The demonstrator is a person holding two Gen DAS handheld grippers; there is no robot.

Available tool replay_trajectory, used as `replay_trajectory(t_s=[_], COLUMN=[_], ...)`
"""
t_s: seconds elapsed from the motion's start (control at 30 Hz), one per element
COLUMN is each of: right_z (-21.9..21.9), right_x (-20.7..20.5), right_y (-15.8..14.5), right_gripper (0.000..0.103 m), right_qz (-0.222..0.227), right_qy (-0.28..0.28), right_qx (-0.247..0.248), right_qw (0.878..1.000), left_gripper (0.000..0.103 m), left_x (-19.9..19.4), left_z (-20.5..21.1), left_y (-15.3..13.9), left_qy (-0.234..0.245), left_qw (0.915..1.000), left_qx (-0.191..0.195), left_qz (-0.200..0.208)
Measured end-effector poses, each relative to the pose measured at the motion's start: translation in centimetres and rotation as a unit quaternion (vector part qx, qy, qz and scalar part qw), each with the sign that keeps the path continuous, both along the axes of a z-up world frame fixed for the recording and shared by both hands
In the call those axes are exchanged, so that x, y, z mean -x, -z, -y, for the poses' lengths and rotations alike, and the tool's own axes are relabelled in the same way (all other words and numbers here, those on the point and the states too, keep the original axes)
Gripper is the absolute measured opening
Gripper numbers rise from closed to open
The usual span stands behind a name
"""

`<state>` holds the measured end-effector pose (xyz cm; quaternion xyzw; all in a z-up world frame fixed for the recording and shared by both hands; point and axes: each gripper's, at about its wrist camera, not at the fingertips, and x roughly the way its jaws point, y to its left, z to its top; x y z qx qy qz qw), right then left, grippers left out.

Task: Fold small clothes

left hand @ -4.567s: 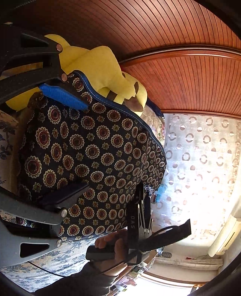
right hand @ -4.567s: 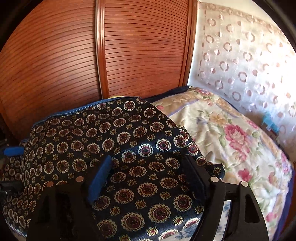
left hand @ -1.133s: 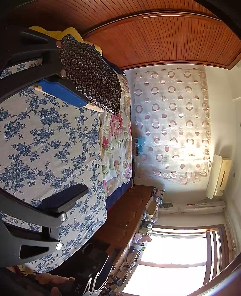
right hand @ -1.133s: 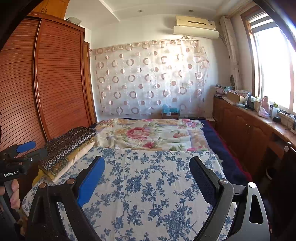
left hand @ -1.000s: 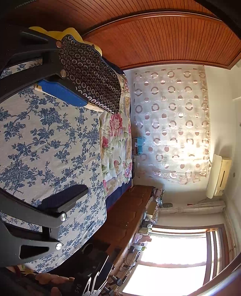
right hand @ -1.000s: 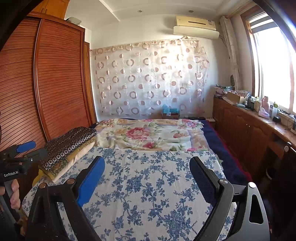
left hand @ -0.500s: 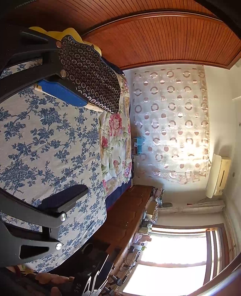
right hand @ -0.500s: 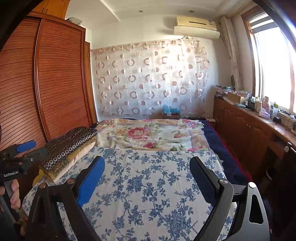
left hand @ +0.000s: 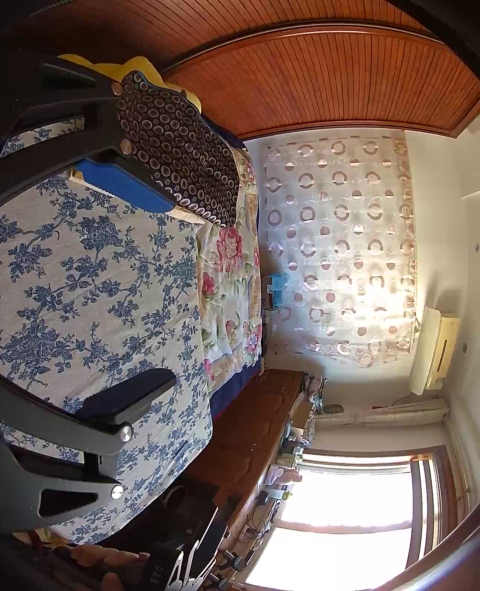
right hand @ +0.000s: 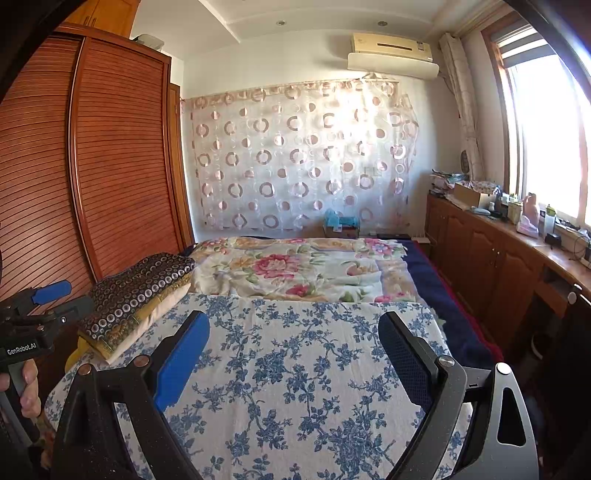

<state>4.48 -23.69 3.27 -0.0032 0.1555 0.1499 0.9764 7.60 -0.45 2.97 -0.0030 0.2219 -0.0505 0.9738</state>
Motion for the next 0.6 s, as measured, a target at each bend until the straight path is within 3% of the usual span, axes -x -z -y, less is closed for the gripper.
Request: replay_trajectory(t_s=[0.6], right_z=[0.74], right_x=[-0.14], right_y=[0.21], right_gripper=[0.093], right_qz=[0.002], right_qy=[-0.005], right_qx=[-0.001], right_qw=[1.0], left_gripper=[0.087], left_x=[0.01], left_z=[0.02], left_y=[0.03], left_qy=[0.0], left_qw=[1.0], left_qx=[0.0], left_qz=[0.0])
